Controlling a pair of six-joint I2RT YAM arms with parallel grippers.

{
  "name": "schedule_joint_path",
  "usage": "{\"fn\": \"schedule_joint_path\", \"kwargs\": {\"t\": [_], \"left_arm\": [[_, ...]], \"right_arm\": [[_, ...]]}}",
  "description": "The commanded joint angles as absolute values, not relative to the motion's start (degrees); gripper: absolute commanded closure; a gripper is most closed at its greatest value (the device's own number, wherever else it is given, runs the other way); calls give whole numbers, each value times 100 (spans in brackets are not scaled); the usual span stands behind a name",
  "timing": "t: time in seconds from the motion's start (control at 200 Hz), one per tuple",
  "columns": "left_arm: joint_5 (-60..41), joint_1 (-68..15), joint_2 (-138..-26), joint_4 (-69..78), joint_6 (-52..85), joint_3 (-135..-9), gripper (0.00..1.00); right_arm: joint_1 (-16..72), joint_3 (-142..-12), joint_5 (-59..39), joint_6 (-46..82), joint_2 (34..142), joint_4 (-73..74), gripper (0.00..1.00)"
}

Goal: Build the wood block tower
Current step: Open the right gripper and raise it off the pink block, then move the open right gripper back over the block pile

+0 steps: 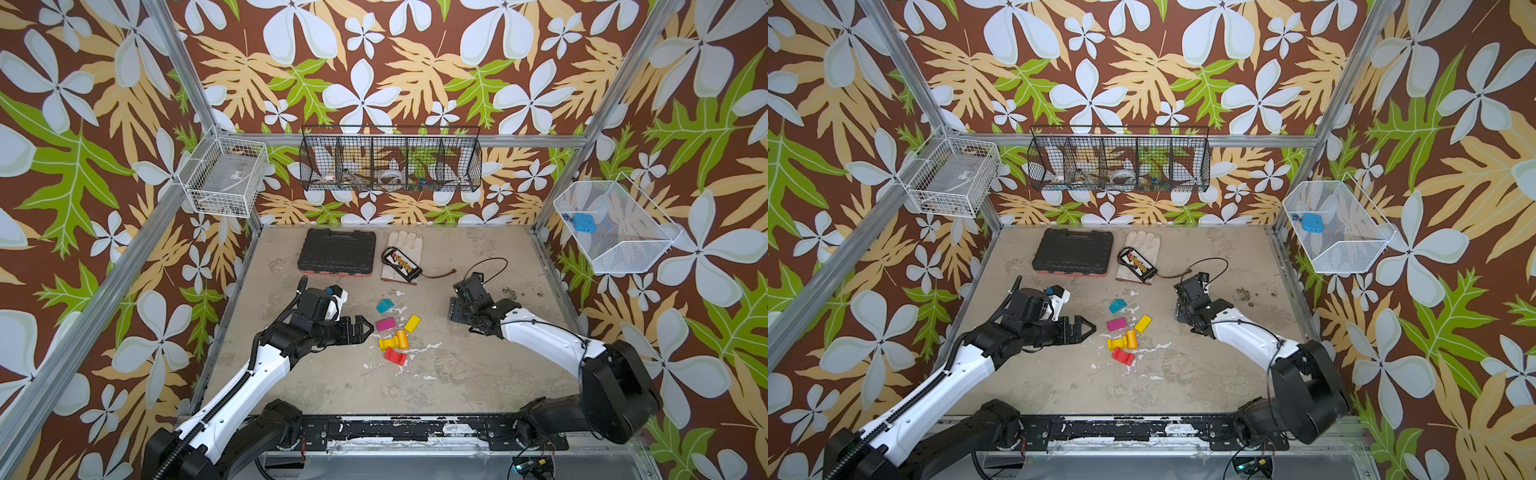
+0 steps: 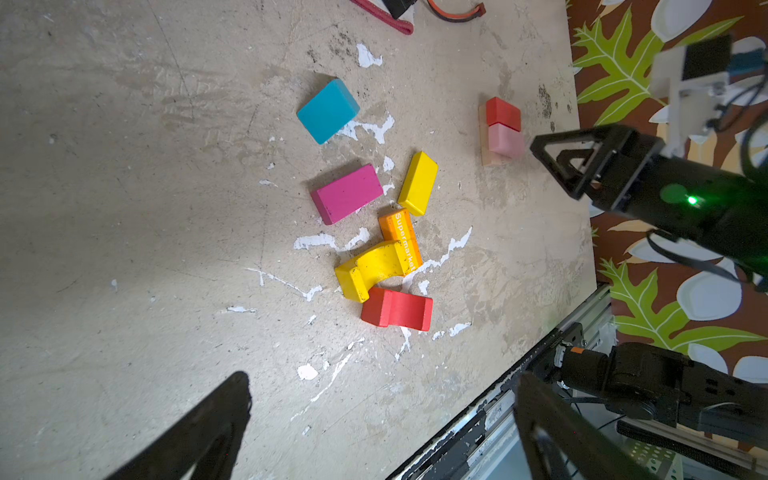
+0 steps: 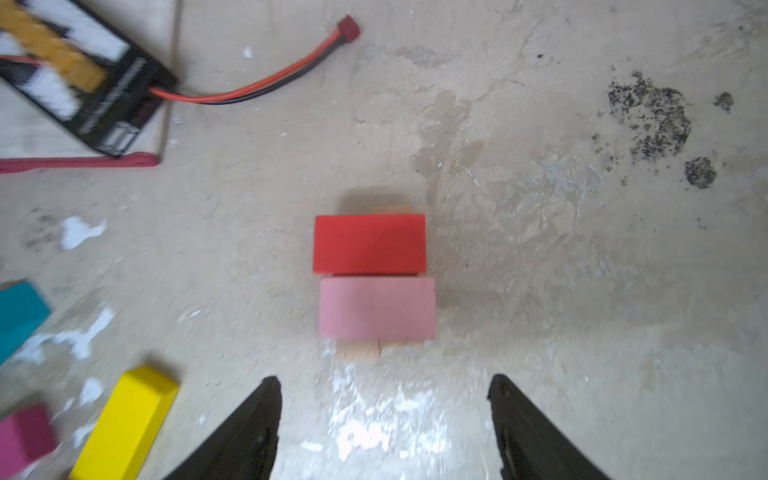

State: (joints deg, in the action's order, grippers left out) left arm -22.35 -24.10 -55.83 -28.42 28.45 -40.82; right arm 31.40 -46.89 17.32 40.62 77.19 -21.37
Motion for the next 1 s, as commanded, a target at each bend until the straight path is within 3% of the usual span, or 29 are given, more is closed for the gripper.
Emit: {"fn": "schedule_joint_path", "kwargs": {"t": [0.0,0.23,0.556,0.566,0.591,0.616,0.716,0.991], "left_arm": [[-2195,-2408,-5570,-2767,2865,-4062,0],[-2167,-2408,-5647,-2753,2865,-4076,0],[-2072,-2409,-5393,-2742,2874,-4061,0],[-2074,-2413,-5393,-2742,2876,-4061,0],[-2067,-2411,-5416,-2750,2876,-4061,0],[-2080,-2409,-5438,-2759,2876,-4061,0],[-2127,-2411,-5533,-2769,2865,-4069,0],[-2127,-2408,-5474,-2766,2869,-4069,0]], "right_arm": [[3683,-4571,2110,4471,7075,-2229,23],[4494,-3997,2052,4628,6243,-1397,23],[4681,-4253,965,4313,6860,-951,27],[4712,-4289,999,4304,6892,-980,27],[4827,-4357,1210,4295,6948,-1051,11],[4955,-4397,1479,4327,6988,-1112,6],[5462,-4195,2285,4665,6962,-909,2],[5634,-4434,2008,4670,7565,-627,0]]}}
